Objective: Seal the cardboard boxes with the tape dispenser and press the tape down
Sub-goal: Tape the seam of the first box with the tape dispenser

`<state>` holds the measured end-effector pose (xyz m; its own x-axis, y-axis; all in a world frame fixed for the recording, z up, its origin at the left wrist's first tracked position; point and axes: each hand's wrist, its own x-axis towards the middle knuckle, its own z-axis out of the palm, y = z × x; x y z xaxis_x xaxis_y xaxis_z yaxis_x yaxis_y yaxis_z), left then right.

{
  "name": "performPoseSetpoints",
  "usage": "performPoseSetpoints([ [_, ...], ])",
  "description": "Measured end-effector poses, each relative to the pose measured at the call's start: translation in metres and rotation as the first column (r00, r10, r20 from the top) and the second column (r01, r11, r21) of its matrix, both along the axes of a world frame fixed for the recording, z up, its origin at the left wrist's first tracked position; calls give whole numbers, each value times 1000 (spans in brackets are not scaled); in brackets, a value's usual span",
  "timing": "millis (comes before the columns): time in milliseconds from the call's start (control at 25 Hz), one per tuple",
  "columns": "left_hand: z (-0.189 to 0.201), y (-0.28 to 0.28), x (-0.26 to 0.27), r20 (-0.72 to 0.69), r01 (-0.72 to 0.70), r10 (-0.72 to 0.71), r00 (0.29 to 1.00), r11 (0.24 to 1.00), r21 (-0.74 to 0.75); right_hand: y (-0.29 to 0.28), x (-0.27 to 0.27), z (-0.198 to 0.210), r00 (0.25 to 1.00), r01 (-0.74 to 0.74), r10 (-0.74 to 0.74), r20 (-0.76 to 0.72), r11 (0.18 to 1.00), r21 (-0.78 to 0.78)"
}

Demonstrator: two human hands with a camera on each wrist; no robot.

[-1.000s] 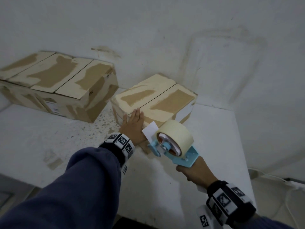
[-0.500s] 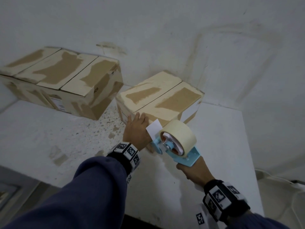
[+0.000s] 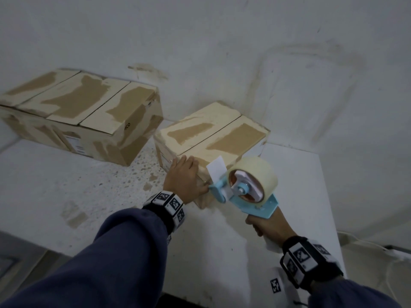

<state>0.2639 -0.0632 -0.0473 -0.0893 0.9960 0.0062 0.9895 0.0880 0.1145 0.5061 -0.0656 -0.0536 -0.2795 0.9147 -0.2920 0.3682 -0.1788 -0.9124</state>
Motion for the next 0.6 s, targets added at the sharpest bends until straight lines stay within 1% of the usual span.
performPoseSetpoints([
  [120,1,4,-7,36,58,-58,998,998,6,7,-10,10,996,47,-44,-83,998,36],
  [240,9,1,-23,48,87,-85,995,996,-32,14,-27,17,988,93,-86,-132,994,50],
  [360,20,0,-56,30,146,-143,989,983,-111,18,-44,23,983,113,-100,-156,991,73],
  [480,31,7,-95,59,162,-155,986,977,-140,24,-59,34,975,141,-120,-185,985,102],
  [520,35,10,-106,31,171,-168,985,969,-177,28,-63,37,972,160,-137,-191,981,110],
  [600,41,17,-121,-70,195,-223,972,940,-281,34,-68,45,964,204,-177,-200,971,124],
])
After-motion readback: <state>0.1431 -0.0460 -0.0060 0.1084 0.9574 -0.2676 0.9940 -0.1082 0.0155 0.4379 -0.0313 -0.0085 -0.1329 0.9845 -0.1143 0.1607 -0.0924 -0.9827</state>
